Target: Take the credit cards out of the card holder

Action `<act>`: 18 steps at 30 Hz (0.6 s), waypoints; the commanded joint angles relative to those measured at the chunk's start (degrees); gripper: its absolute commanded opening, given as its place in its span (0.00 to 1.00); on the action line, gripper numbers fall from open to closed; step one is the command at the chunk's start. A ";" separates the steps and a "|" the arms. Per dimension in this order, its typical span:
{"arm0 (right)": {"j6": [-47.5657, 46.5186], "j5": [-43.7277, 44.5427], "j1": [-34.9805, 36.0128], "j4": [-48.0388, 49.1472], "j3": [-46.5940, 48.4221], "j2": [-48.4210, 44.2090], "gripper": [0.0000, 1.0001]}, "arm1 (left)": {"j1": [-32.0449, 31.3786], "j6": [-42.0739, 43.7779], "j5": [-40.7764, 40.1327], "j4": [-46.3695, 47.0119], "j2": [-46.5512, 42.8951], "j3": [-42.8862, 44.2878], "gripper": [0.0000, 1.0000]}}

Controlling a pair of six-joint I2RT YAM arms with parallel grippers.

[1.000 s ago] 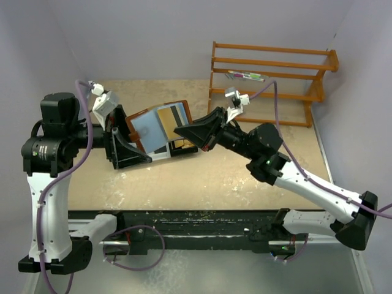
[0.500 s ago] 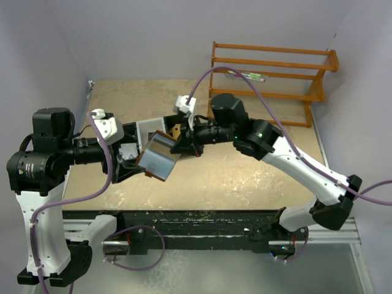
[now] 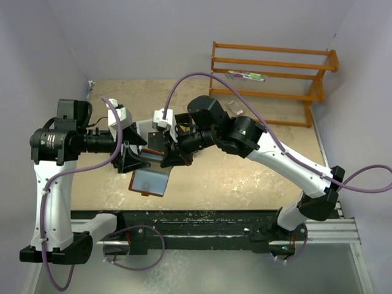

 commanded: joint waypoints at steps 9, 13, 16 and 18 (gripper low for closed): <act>0.85 -4.95 0.46 4.31 6.72 2.29 0.35 | 0.26 3.80 9.61 -3.46 -0.60 -2.25 0.07; 13.43 2.10 -1.00 27.36 -9.65 -7.15 0.66 | 0.26 -5.47 9.60 2.89 -0.56 -1.27 0.00; 25.73 8.30 -1.45 51.73 -26.98 -16.45 0.76 | 0.26 -16.79 11.38 12.34 -2.26 -1.76 0.00; 33.58 11.04 -1.43 68.93 -38.11 -21.03 0.80 | 0.26 -27.37 11.56 22.34 -4.57 -3.06 0.00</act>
